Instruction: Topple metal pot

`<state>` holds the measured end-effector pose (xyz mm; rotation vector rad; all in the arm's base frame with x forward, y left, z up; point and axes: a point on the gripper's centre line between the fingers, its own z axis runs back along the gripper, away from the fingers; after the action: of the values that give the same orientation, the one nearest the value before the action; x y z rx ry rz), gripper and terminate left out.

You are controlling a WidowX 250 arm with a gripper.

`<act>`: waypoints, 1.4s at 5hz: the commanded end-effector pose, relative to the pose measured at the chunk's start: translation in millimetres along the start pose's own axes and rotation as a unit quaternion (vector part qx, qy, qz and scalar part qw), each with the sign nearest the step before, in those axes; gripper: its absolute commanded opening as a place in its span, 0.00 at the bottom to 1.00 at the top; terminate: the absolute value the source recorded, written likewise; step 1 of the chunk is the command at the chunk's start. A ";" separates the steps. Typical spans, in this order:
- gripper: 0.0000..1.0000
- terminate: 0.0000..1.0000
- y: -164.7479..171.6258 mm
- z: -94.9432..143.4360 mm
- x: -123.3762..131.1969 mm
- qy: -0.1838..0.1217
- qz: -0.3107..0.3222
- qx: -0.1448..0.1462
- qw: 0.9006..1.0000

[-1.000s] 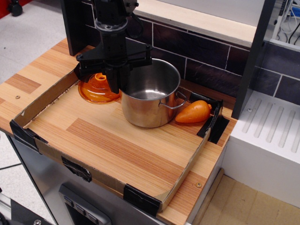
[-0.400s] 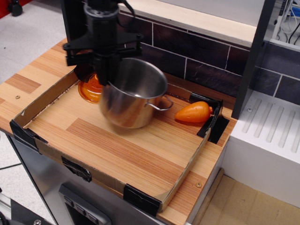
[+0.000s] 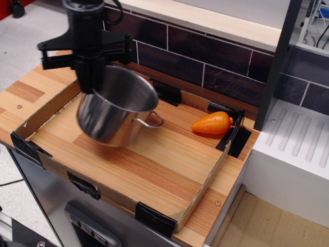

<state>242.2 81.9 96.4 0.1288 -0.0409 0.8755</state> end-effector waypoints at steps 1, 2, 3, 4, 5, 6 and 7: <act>0.00 0.00 13.3 11.3 5.2 -0.036 0.039 0.071 0.996; 0.00 0.00 11.5 5.7 -1.9 -0.035 0.050 0.147 0.987; 0.00 0.00 3.9 3.8 -14.1 -0.063 0.063 0.186 0.978; 0.00 0.00 -5.0 2.4 -21.7 -0.065 0.068 0.221 0.971; 0.00 0.00 -10.0 7.3 -29.9 -0.102 0.084 0.253 0.958; 0.00 0.00 -11.4 10.8 -31.2 -0.129 0.098 0.297 0.941; 0.00 0.00 -21.9 11.1 -33.4 -0.138 0.108 0.291 0.941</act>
<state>231.9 39.5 94.5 0.8303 -0.0289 1.0409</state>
